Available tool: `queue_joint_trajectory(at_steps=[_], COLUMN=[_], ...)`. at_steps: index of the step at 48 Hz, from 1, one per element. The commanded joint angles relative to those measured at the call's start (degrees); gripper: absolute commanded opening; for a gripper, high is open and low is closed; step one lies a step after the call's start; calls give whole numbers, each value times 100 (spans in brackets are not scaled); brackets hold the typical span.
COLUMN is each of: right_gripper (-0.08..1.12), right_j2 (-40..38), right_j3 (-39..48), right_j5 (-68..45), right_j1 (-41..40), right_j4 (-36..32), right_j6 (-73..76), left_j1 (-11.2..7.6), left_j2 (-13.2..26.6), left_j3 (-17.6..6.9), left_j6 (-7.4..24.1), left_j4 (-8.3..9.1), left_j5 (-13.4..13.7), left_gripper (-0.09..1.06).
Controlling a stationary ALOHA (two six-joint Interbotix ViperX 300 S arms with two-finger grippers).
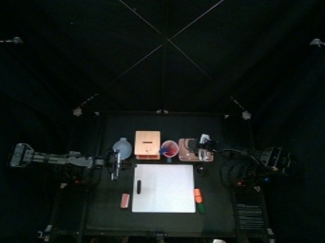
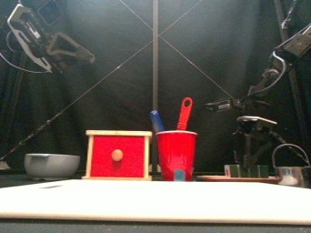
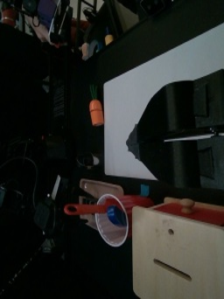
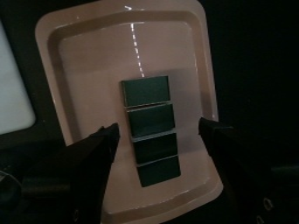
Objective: Place sushi on board then cut the sushi with the knife then place the pieces on the plate
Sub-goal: Place the sushi on the board
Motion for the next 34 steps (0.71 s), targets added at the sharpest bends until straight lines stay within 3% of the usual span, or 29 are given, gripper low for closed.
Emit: queue_joint_trajectory(at_steps=[1,15,27,34], right_gripper=[100,95,67,58], right_j2=[35,413,536,352], right_j3=[-114,-88,-88,-167], right_j5=[-105,-290,-246,-35], right_j1=[-202,-308,-308,-308], right_j4=[352,756,791,958], right_j6=[-316,-738,-721,-589], left_j1=[9,0,0,0], left_j2=[9,9,9,0], left_j3=[-88,-53,-18,-9], left_j6=[-9,-18,-18,-18], left_j4=[-9,-18,-18,-18], left_j5=[-18,-9,-9,-9], left_gripper=[-2,-2,-1,-1])
